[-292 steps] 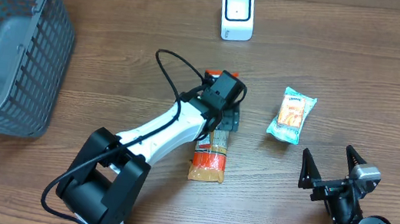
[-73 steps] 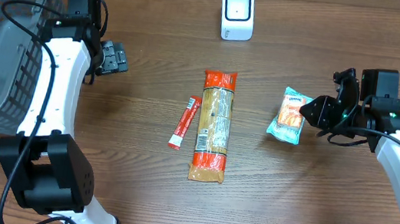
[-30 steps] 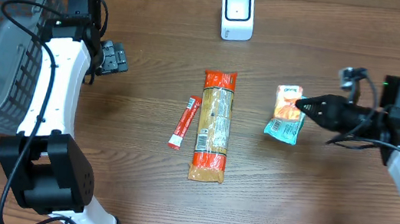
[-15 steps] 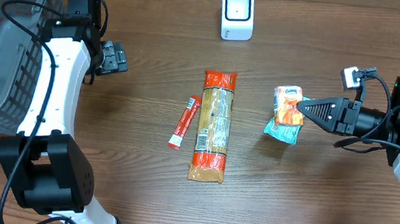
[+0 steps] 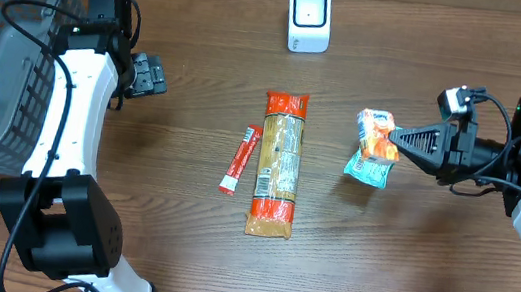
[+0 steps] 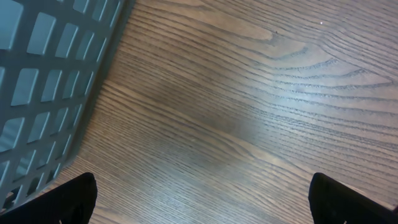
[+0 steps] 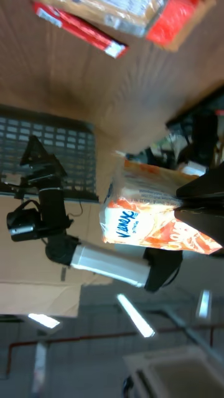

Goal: Scan the item barcode
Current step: 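Lift the Kleenex pack and swing it left toward the scanner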

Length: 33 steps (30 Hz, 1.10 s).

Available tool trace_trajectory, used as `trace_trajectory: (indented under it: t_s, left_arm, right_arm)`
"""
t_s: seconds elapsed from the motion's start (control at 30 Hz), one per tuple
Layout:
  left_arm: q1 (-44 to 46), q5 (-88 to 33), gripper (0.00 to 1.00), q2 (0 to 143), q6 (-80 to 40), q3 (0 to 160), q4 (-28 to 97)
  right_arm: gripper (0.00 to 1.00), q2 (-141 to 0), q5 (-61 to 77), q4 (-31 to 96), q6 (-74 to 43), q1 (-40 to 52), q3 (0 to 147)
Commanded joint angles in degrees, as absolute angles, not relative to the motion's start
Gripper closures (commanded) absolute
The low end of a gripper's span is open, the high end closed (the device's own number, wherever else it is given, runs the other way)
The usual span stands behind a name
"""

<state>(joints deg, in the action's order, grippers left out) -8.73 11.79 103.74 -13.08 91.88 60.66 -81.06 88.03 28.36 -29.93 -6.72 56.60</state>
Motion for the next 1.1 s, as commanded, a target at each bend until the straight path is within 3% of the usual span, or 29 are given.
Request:
trace_trajectory:
  t_s: [0.0, 0.33, 0.67, 1.07]
  left_arm:
    - [-8.86, 11.53, 0.0, 103.28, -12.43, 92.88, 60.64]
    - [-8.86, 11.53, 0.0, 103.28, -12.43, 92.88, 60.66]
    - [-8.86, 11.51, 0.0, 103.28, -12.43, 92.88, 60.64]
    - [-8.86, 11.53, 0.0, 103.28, -12.43, 92.88, 60.64]
  right_arm:
    - [0.96, -79.85, 89.89, 24.95, -42.81, -6.72, 57.84]
    - [0.96, -76.05, 89.1, 0.64, -69.54, -6.72, 57.87]
    - [0.97, -71.99, 76.79, -27.35, -95.61, -6.44, 57.87]
    - [0.96, -72.01, 67.51, -35.57, -98.5, 8.36, 57.82]
